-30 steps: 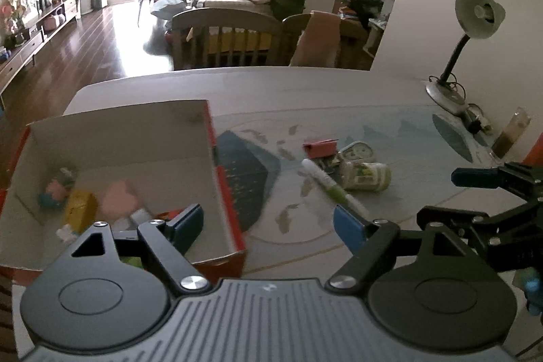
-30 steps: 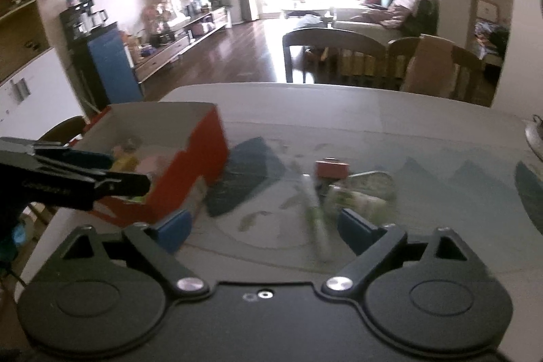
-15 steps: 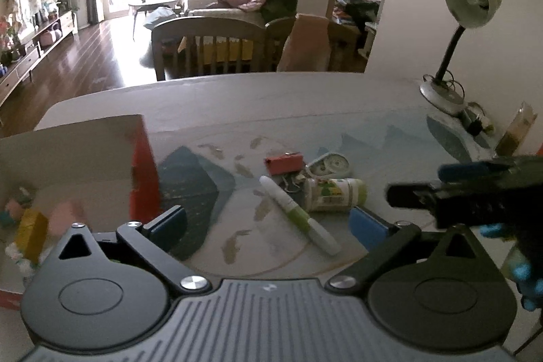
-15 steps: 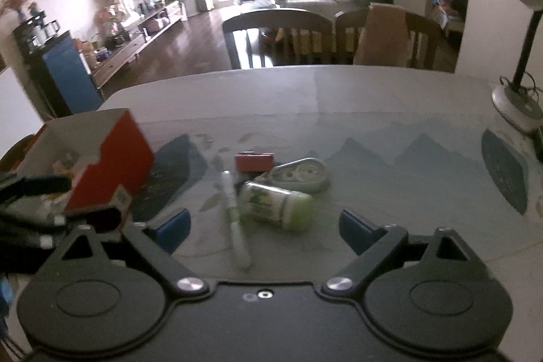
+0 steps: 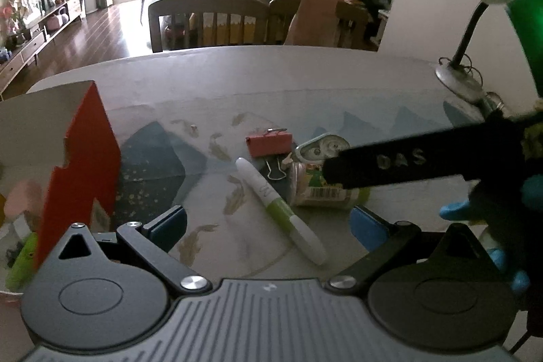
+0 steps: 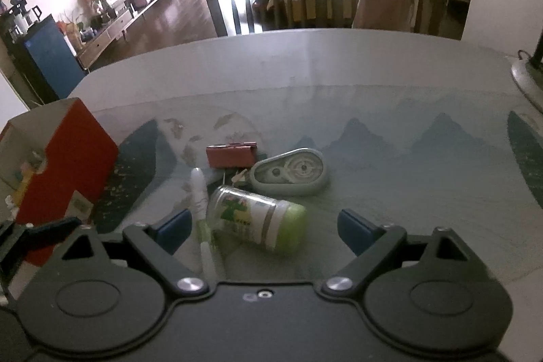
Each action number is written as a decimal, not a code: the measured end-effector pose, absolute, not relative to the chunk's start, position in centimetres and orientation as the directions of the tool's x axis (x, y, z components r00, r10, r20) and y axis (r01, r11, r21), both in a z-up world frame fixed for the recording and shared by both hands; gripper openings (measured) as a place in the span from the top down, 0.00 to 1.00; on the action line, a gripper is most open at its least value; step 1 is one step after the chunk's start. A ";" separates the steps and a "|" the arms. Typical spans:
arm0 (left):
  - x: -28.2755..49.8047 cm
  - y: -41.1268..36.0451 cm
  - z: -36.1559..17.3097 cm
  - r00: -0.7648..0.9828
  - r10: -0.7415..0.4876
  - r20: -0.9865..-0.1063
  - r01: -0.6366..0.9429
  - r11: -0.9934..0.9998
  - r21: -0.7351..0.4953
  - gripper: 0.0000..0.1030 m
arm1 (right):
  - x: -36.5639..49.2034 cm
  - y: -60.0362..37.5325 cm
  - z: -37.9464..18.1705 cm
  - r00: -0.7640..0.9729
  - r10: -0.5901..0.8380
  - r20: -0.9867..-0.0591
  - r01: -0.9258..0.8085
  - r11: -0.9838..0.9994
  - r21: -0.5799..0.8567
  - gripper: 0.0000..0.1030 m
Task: Organize rigid objects
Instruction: 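Grasp the white-green marker with the left gripper while the right closes on the green-capped jar, then carry the marker with the left gripper while the right carries the jar into the box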
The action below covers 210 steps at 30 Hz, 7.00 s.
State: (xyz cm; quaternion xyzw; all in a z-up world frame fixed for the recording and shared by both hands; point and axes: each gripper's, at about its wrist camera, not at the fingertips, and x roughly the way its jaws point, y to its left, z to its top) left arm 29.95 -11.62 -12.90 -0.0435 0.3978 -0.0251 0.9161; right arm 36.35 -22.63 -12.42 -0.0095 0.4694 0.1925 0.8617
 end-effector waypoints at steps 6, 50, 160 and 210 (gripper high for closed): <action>31.1 -12.8 -14.7 0.672 -0.071 -0.737 -0.003 0.995 -0.098 0.00 | 38.3 -21.5 -14.0 0.446 0.323 -0.835 -0.337 0.925 0.178 0.11; 32.8 -12.0 -18.2 0.595 0.002 -0.804 -0.039 0.999 -0.027 0.81 | 36.0 -25.3 -15.0 0.399 0.325 -0.857 -0.415 0.898 0.148 0.53; 22.3 10.7 -5.5 0.712 -0.048 -0.700 -0.120 0.975 -0.189 0.83 | 25.3 -3.7 -4.0 0.403 0.497 -0.769 -0.624 0.763 0.166 0.58; 27.9 20.6 -13.3 0.543 -0.077 -0.836 -0.053 0.991 -0.125 0.83 | 28.6 8.0 -11.4 0.353 0.316 -0.881 -0.607 0.794 0.042 0.48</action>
